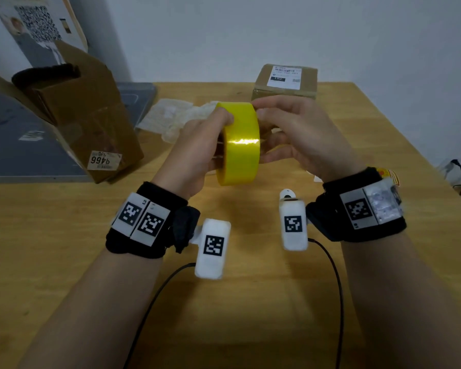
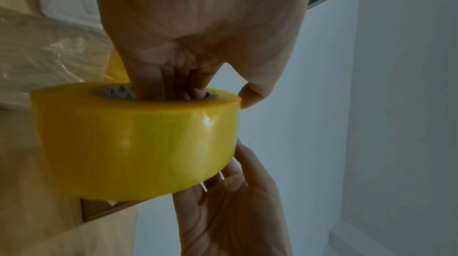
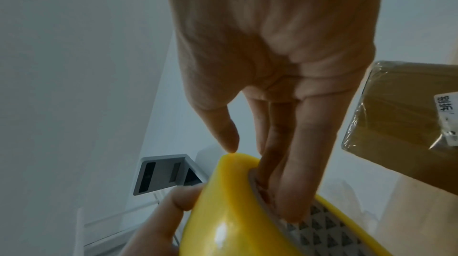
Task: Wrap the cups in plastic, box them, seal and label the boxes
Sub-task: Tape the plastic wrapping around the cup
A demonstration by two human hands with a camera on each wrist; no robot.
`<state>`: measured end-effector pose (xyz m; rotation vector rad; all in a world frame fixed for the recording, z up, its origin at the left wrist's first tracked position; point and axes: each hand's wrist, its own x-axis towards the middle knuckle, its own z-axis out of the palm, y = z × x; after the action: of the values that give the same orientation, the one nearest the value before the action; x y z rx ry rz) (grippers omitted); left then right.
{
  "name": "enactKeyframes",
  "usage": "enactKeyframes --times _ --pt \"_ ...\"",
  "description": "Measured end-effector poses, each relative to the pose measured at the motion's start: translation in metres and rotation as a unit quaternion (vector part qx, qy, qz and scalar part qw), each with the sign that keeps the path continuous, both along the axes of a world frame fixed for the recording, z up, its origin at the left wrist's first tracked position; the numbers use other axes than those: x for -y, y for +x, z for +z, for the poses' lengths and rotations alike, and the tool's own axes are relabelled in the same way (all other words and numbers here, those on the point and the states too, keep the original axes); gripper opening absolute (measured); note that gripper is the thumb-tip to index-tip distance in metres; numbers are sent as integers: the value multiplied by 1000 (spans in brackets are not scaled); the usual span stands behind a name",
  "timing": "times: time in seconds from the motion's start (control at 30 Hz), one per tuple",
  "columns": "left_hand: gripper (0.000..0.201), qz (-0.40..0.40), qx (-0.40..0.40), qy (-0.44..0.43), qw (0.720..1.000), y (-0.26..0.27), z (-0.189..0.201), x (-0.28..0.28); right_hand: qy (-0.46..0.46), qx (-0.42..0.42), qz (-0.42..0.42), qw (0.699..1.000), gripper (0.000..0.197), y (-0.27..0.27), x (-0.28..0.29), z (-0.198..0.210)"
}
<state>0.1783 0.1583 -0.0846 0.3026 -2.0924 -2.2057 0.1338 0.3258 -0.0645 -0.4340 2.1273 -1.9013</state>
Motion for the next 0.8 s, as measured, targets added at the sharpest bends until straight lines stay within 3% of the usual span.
enactKeyframes --times 0.2,0.3,0.4,0.5,0.63,0.8 --pt "26 4 6 -2 1000 3 3 0 11 -24 4 1000 31 4 7 -5" --pt "28 13 10 9 1000 3 3 1 2 -22 52 998 31 3 3 -5" --pt "30 13 7 27 1000 1 3 5 -5 -39 88 995 46 2 -1 -6" --pt "37 -13 2 41 999 1 2 10 7 -93 72 993 54 2 1 -6" --pt "24 -25 -6 57 998 1 3 13 37 -145 50 987 38 3 0 -4" --pt "40 -41 12 121 992 -1 3 14 57 -154 32 986 12 4 -2 -2"
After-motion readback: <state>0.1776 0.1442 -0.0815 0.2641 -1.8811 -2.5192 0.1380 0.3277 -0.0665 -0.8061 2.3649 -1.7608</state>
